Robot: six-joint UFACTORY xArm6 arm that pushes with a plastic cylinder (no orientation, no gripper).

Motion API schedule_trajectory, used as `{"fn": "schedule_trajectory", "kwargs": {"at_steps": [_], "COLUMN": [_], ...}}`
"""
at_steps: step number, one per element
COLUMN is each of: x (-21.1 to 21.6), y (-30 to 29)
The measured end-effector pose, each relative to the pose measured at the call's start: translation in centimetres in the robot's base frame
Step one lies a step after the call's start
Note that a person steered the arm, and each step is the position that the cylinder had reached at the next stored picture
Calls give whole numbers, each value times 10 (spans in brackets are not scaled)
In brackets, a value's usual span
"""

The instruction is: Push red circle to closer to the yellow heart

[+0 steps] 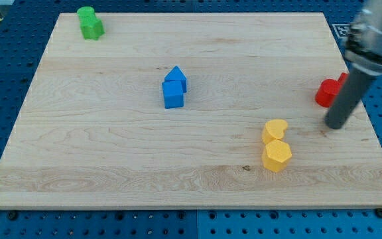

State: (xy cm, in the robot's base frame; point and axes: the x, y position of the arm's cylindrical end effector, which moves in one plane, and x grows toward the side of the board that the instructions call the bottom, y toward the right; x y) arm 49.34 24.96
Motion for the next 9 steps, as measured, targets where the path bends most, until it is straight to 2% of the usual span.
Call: {"fn": "schedule_trajectory", "kwargs": {"at_steps": [1, 2, 3, 5, 7, 9], "x": [0, -1, -10, -42, -56, -68], "y": [60, 95, 96, 82, -12, -30]}}
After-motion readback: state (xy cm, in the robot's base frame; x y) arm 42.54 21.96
